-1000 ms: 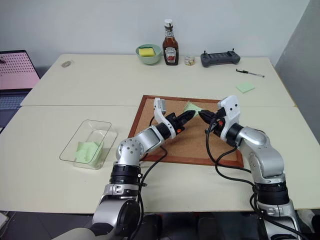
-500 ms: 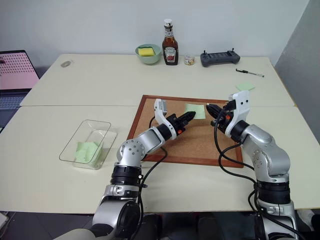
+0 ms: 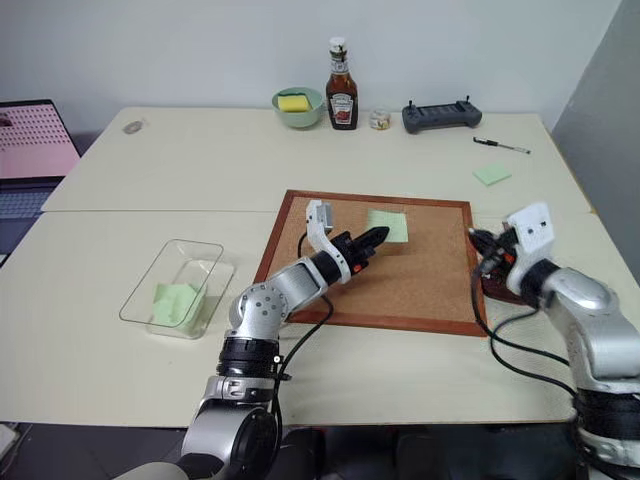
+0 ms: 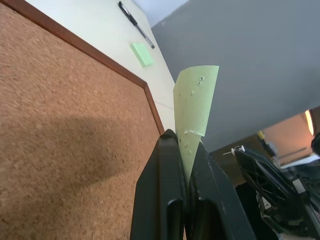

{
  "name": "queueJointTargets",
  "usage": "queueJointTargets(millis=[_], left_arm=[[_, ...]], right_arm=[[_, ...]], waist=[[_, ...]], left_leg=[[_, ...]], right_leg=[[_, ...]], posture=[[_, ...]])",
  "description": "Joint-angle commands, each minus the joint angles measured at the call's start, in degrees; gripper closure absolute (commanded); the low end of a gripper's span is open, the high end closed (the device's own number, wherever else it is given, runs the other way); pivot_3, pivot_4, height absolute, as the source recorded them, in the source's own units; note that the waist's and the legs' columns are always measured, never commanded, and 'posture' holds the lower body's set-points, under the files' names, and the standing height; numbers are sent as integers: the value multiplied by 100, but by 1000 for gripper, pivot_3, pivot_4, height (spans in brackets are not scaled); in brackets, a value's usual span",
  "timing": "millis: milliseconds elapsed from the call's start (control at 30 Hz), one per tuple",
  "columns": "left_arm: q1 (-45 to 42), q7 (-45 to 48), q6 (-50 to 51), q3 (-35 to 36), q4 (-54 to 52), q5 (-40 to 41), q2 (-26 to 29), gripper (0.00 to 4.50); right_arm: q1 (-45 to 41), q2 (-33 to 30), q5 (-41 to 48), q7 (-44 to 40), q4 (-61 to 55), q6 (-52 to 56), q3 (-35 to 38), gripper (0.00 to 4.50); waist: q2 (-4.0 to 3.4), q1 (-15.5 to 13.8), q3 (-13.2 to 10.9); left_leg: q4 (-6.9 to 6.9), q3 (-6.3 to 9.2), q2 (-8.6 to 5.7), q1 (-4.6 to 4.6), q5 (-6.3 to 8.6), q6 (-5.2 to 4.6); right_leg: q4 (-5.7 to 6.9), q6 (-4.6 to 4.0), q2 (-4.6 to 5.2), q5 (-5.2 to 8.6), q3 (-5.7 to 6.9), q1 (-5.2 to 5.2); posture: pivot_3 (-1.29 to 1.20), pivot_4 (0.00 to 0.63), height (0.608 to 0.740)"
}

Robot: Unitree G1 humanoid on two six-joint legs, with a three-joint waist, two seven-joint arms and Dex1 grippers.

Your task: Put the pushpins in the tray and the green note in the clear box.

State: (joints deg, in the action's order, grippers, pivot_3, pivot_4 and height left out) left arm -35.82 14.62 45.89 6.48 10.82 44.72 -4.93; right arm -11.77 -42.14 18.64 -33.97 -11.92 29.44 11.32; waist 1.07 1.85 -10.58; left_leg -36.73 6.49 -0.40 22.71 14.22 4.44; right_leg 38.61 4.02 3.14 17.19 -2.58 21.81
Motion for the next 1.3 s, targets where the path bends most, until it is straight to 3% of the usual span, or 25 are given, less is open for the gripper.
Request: queueJointTargets(millis=[33, 433, 467, 500, 800, 1000, 1300], left_arm=[[35, 87, 61, -56, -381, -30, 57, 4452], [61, 82, 103, -68, -501, -105, 98, 4452], [62, 83, 104, -70, -505, -108, 102, 4500], [62, 84, 106, -67, -509, -109, 109, 4500], [7, 59, 108, -40, -599, -128, 219, 4500], [25, -270, 467, -94, -1725, -356, 931, 4500], [429, -1251, 1836, 1198, -3789, -3, 2518, 4500]], right_arm=[[440, -638, -592, -309, 201, -460, 16, 4500], [421, -752, -1104, -380, 822, -582, -301, 4500], [410, -747, -1119, -381, 843, -588, -303, 4001], [395, -742, -1122, -385, 849, -576, -295, 3954], [262, -773, -795, -559, 541, -327, -27, 2078], [-25, -591, -92, -1179, -125, -453, -72, 720], [-1232, 692, 482, -1652, -283, -573, -1132, 720]], waist=[[-1, 0, 1], [0, -13, 0], [-1, -13, 0], [0, -12, 0], [0, -13, 0], [1, 15, -1], [10, 29, -7]], left_leg=[[-1, -4, -2, -2, 0, -1], [-13, -4, -1, -1, -3, 6], [-13, -4, -1, -1, -4, 6], [-13, -4, 0, -2, -4, 7], [-14, -3, -1, -1, -4, 8], [-13, -4, 3, -3, -4, 7], [-13, 4, 7, -4, -4, 7]], right_leg=[[4, 0, 0, 0, -3, -1], [5, 4, 0, -2, -4, -4], [5, 4, 0, -2, -5, -4], [5, 4, 0, -2, -5, -4], [5, 4, 0, -2, -4, -5], [8, 4, -2, -2, -5, -4], [16, 4, -4, -2, -1, 0]], posture=[[0, 150, 740], [0, 150, 740], [0, 150, 740], [0, 150, 740], [0, 150, 740], [0, 150, 740], [0, 150, 740]])
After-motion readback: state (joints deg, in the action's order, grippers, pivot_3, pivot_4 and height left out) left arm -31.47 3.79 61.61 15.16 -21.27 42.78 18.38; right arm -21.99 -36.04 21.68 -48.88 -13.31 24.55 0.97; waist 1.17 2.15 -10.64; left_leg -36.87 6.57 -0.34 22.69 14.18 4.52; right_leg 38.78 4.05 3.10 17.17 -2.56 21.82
